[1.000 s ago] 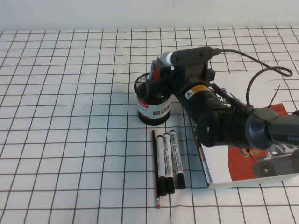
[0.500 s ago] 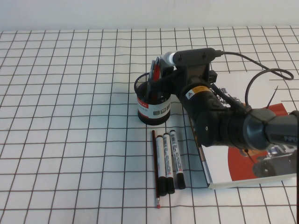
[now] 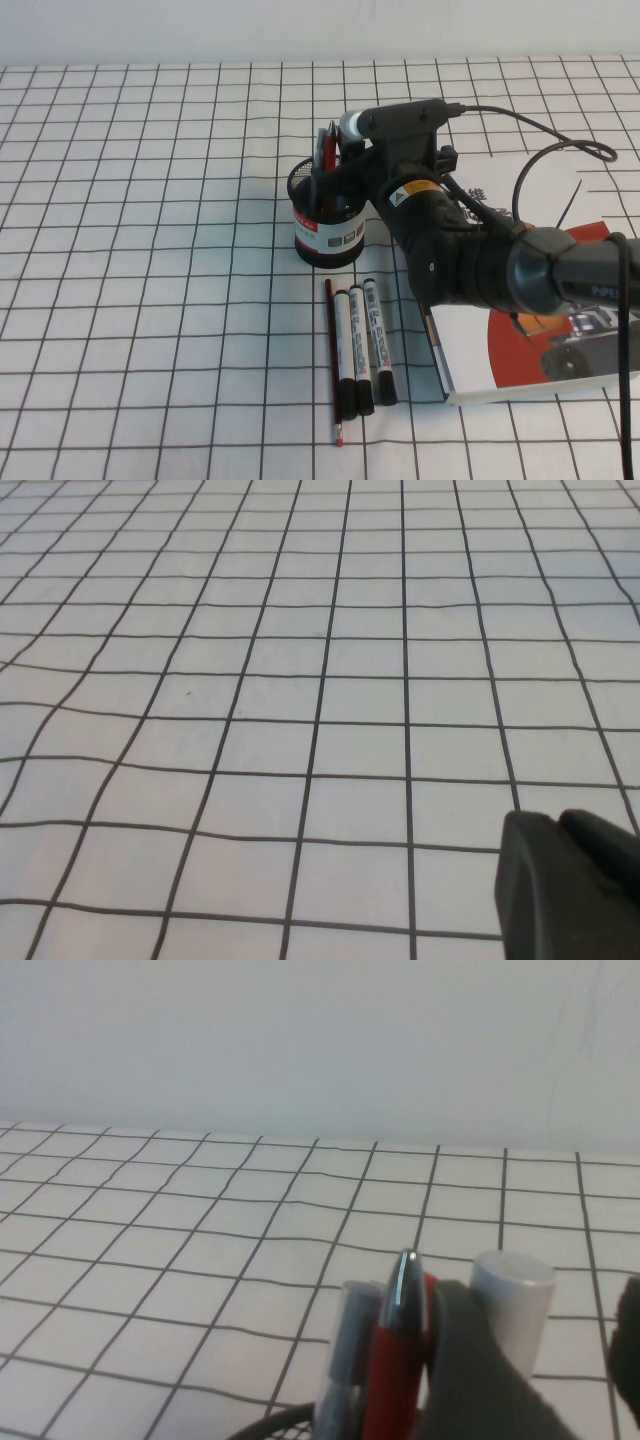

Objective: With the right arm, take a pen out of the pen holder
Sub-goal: 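Take a marker out of the pen holder and lay it on the table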

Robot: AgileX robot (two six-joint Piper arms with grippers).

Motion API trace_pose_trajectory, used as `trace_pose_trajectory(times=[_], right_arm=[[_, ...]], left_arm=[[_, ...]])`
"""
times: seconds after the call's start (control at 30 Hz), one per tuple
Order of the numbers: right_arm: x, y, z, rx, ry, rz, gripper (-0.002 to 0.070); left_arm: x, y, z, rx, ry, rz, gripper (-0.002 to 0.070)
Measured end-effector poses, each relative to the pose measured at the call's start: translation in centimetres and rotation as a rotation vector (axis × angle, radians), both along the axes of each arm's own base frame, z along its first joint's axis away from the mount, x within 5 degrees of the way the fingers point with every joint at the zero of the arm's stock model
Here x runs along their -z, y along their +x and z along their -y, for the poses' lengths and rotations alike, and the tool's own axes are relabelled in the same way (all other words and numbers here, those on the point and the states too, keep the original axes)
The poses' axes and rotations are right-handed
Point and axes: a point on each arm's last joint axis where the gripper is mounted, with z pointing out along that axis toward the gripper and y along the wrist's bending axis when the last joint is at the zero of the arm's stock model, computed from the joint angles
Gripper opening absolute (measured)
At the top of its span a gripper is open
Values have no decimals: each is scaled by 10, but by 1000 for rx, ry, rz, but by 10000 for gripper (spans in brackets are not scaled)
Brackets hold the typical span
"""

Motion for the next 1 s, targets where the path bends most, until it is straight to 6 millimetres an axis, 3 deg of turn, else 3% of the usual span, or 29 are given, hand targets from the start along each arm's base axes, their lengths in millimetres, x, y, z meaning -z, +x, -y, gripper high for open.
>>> trace_pose_trajectory(times=[1.0], right_arm=[[9,9,-10,-15,-5,-28,284]], left_arm=[[0,0,0,0,0,0,-3]])
